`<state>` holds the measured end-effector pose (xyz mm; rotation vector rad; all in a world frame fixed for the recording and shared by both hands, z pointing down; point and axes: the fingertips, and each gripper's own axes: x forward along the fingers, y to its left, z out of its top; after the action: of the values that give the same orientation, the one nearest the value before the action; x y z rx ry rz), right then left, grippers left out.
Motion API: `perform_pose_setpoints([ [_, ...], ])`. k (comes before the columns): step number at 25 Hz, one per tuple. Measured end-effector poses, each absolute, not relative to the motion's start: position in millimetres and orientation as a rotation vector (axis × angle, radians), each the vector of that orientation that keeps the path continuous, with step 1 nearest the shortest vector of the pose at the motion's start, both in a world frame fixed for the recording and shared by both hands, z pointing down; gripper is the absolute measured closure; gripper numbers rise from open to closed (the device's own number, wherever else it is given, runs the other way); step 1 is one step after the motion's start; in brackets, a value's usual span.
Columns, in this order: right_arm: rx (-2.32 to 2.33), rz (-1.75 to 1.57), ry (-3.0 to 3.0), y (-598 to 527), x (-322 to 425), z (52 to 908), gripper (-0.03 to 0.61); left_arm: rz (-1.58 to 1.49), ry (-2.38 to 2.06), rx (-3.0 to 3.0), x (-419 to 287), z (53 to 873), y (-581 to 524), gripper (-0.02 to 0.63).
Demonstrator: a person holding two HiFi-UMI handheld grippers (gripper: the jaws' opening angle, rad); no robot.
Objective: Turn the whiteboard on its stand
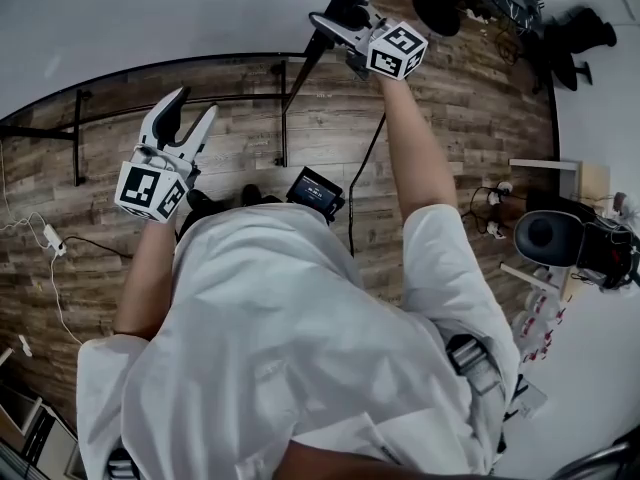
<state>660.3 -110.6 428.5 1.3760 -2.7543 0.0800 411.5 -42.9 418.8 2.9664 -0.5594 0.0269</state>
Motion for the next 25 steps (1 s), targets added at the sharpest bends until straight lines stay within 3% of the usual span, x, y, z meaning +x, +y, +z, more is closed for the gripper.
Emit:
perform_pose_setpoints([
  [25, 1.446, 0.115, -2.702, -95, 707, 432, 0.373, 0.041, -0.278, 3.021, 470, 408, -18, 0.390],
])
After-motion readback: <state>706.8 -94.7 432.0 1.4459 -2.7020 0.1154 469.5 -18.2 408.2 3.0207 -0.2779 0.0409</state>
